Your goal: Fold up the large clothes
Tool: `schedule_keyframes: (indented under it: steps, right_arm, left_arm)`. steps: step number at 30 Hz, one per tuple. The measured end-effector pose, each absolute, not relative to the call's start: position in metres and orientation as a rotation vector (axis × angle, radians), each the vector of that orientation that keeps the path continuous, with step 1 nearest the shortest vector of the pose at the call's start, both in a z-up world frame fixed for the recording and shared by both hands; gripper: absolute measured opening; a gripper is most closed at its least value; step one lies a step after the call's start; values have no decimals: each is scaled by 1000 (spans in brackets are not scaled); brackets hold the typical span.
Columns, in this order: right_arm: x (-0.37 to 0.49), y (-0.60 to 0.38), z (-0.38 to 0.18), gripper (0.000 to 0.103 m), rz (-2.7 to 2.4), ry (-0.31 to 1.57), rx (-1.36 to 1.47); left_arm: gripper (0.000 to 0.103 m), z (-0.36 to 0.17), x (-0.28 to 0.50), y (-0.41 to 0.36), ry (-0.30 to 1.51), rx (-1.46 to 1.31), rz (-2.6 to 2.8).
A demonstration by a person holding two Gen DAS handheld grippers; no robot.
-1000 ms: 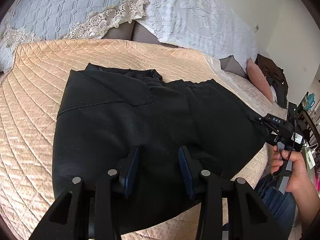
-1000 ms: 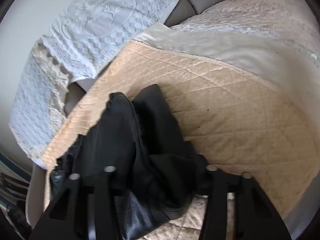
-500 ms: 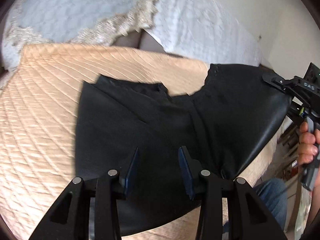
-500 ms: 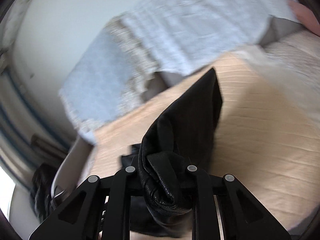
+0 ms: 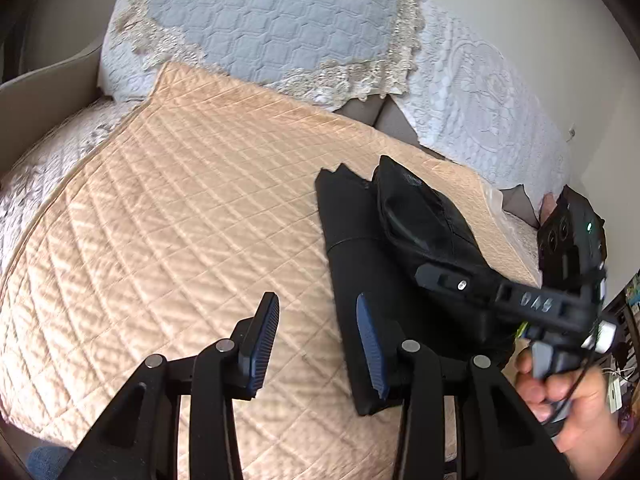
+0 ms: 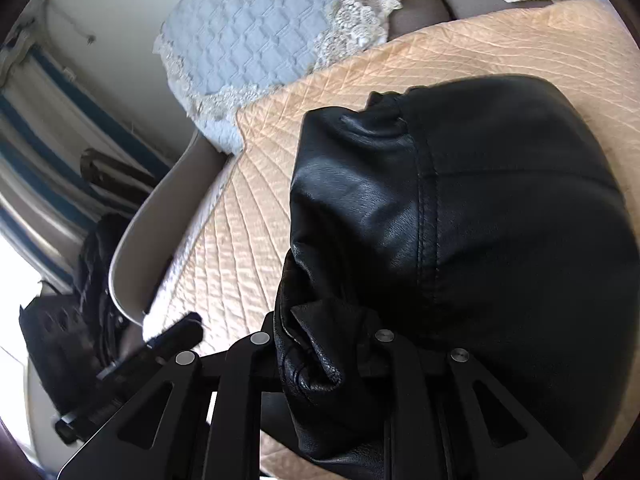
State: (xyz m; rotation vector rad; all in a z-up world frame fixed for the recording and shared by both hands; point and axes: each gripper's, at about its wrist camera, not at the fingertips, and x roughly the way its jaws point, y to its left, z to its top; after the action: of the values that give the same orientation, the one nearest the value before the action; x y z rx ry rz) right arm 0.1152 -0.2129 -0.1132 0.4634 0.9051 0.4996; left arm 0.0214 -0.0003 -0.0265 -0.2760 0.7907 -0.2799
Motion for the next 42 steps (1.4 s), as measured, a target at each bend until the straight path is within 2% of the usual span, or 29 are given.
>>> schedule_keyframes:
  steps: [4,6,8,12,15,20,22,28,30,32,39,42]
  right_arm:
    - [111,-214,-103,30,506,892,452]
    - [106,-212,-90,47,526,883,442]
    - [95,-210,-74,55,591,853,437]
    - [72,-220,-50,55,676,773,409]
    - [62,-246,-53,55,551,721,385]
    - [72,-280,-97,51,342,818,337]
    - [76,-273,-114,48,344,891,280]
    - [69,-272,-116,48,351,863,219]
    - [67,-272,-116,48,358,861,222]
    - [69,-272,-116,48,361,857,231]
    - [60,-278,-110,48,365,844,244]
    - [55,-278,-107,48,368,840,218]
  left_arm:
    - [42,-31,20,6,798,-295,-284]
    - [42,-30,20,8,798,-306,-291]
    - [42,-25,20,7,788,-319,-304]
    - [42,-12,22,4,769,-357,-351]
    - [42,-2,28,-5,763,-394,-418]
    - [57,2,56,-43,784,-383,-520]
    - [57,-10,65,-59,845,-365,-530]
    - [57,-34,68,-48,947,-525,-544]
    - [63,-24,69,-41,928,-572,-543]
    - [76,-15,71,-44,899,-557,-539]
    - [77,-39,98,-83,1009,-446,-495]
    - [77,-49,82,-78,977,-403,-521]
